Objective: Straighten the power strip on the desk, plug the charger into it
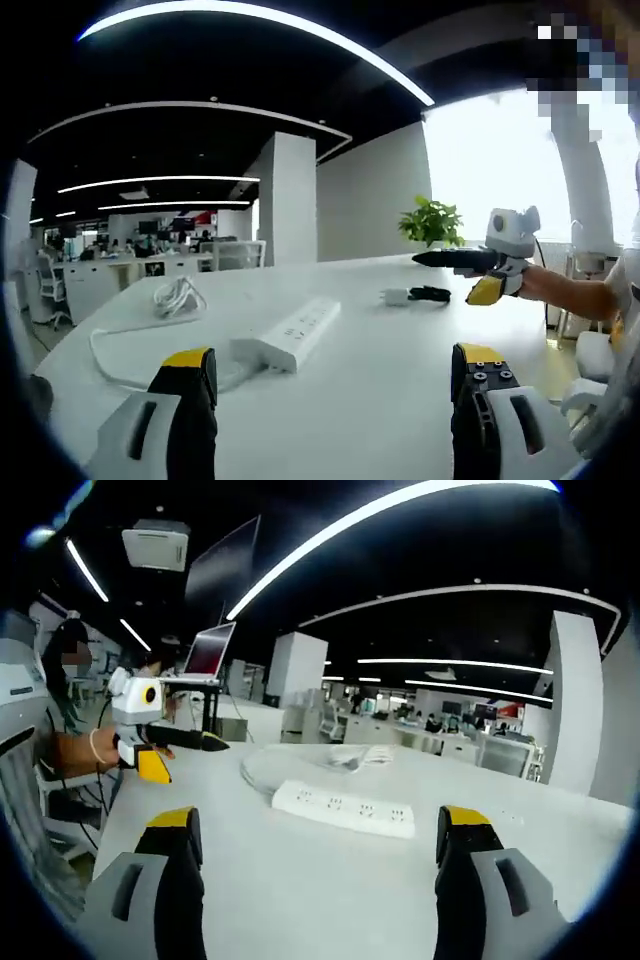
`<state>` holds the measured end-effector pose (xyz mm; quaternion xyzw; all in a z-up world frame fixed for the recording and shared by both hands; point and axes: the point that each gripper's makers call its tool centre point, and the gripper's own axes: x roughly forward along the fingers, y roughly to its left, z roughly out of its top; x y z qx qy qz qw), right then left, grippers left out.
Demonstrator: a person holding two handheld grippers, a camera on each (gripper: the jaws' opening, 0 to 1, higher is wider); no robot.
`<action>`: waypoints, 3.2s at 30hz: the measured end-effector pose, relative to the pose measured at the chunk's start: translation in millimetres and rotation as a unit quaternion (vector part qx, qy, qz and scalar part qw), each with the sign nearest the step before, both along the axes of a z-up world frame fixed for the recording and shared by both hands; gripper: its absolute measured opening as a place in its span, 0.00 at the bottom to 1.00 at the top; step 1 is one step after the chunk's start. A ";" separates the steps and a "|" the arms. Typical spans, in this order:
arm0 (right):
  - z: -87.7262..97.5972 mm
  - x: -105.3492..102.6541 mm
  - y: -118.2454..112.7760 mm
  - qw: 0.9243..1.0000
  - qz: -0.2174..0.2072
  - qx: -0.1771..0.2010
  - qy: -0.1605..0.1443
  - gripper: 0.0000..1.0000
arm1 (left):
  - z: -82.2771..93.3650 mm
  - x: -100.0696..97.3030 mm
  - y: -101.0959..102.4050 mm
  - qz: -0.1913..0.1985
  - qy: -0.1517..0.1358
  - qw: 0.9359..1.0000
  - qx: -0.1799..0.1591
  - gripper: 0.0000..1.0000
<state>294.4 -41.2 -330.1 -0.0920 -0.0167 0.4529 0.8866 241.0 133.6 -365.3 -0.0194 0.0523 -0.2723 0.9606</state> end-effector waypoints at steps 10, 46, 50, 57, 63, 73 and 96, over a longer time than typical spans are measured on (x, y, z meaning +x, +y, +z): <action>-17.9 42.1 10.9 1.000 -0.008 0.007 0.026 0.94 | -15.3 27.6 16.6 0.039 0.021 0.999 0.020 0.99; -64.5 122.6 19.9 0.995 0.001 -0.048 0.083 0.93 | -41.1 93.1 -1.1 0.047 0.062 0.994 0.075 0.99; -66.3 126.1 19.3 0.995 0.002 -0.052 0.090 0.92 | -43.7 96.9 -3.3 0.043 0.069 0.993 0.083 0.99; -70.3 123.7 22.8 0.992 0.014 -0.075 0.095 0.93 | -50.7 100.5 -6.2 0.036 0.086 0.991 0.092 0.99; -74.7 124.9 23.4 0.991 0.018 -0.087 0.100 0.93 | -53.4 103.5 -4.6 0.037 0.093 0.991 0.092 0.99; -75.4 140.1 27.5 0.989 0.023 -0.100 0.108 0.92 | -58.4 102.5 -7.9 0.037 0.103 0.989 0.100 0.99; -79.9 144.0 31.4 0.981 0.035 -0.119 0.146 0.83 | -62.2 125.2 -8.6 0.031 0.137 0.986 0.088 0.99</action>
